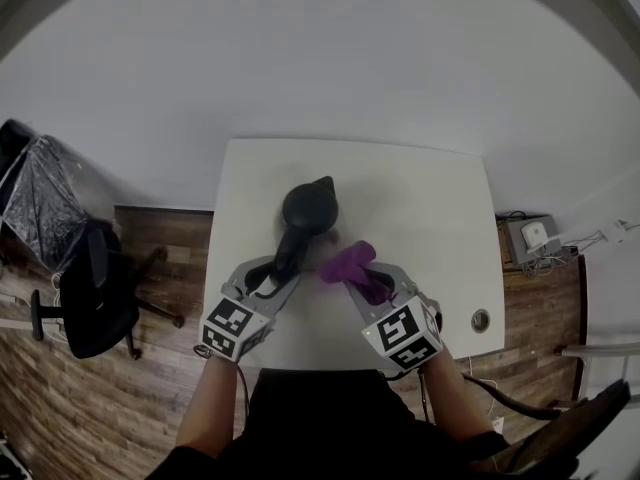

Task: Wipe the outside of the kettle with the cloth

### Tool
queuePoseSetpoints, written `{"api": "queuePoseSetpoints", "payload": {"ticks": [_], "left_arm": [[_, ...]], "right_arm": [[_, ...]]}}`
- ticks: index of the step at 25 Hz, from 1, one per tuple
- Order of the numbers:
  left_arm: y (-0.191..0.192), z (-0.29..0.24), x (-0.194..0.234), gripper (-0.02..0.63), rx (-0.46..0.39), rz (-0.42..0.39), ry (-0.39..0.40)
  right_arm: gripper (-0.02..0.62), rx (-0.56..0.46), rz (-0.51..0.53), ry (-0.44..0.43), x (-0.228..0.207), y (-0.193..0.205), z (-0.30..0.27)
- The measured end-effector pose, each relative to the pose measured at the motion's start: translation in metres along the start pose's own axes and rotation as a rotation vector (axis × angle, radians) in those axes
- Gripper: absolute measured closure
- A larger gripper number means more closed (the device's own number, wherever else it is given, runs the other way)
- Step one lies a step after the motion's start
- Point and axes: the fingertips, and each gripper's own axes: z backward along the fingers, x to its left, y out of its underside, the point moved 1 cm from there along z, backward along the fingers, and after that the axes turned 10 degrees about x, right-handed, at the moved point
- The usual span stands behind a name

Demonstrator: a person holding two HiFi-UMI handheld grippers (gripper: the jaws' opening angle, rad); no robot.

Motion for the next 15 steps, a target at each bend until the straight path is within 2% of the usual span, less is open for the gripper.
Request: {"api": "queuePoseSetpoints", "payload": {"ticks": [5, 15], "left_arm": [[0.002, 0.002, 0.003, 0.454, 0.001, -0.010, 0.017], [0.003, 0.004, 0.006, 0.454, 0.013, -0.044, 0.081]], "right_arm": [[0.502, -0.057, 0.061, 0.087, -0.019, -0.029, 0.024], [0.502, -0.081, 0.119, 0.068, -0.030, -0.053, 0.005]]}}
